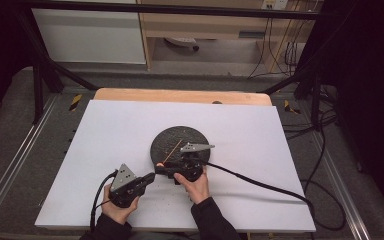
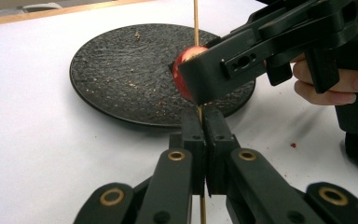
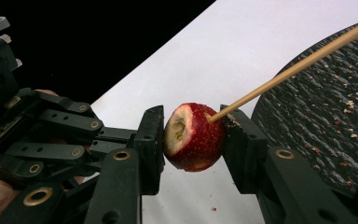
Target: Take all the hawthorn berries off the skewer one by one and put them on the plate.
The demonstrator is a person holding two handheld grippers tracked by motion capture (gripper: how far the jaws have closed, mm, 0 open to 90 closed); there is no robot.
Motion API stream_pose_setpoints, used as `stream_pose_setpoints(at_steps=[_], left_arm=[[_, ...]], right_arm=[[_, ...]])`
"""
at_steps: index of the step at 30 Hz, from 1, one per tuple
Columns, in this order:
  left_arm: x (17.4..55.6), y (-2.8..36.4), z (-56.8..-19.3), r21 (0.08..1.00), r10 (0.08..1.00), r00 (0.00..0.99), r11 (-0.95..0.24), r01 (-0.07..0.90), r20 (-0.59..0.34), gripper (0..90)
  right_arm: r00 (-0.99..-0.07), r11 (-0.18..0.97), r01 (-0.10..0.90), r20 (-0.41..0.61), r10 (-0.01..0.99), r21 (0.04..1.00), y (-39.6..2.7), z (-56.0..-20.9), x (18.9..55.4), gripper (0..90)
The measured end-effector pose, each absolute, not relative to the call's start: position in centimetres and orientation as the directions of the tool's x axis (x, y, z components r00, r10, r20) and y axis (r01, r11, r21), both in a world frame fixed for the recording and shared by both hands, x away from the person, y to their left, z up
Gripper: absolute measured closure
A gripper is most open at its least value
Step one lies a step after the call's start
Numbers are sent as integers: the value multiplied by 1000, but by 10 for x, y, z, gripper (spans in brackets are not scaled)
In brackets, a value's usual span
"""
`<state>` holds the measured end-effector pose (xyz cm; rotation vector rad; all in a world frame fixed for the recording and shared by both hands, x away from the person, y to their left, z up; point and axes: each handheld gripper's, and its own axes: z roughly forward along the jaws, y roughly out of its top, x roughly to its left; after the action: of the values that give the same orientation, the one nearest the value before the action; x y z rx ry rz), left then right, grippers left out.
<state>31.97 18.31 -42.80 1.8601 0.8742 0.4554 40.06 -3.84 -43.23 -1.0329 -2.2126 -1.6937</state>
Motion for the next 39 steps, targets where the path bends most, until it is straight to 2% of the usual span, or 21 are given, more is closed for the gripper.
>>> stream_pose_setpoints(at_steps=[16,39], left_arm=[[317,186,-423,910,740,670,-232,345,-66,883],[315,188,-418,920,739,671,-213,328,-68,884]], right_arm=[[-747,91,584,489,451,807,-47,-415,408,629],[-724,59,551,442,529,832,-78,-374,439,630]])
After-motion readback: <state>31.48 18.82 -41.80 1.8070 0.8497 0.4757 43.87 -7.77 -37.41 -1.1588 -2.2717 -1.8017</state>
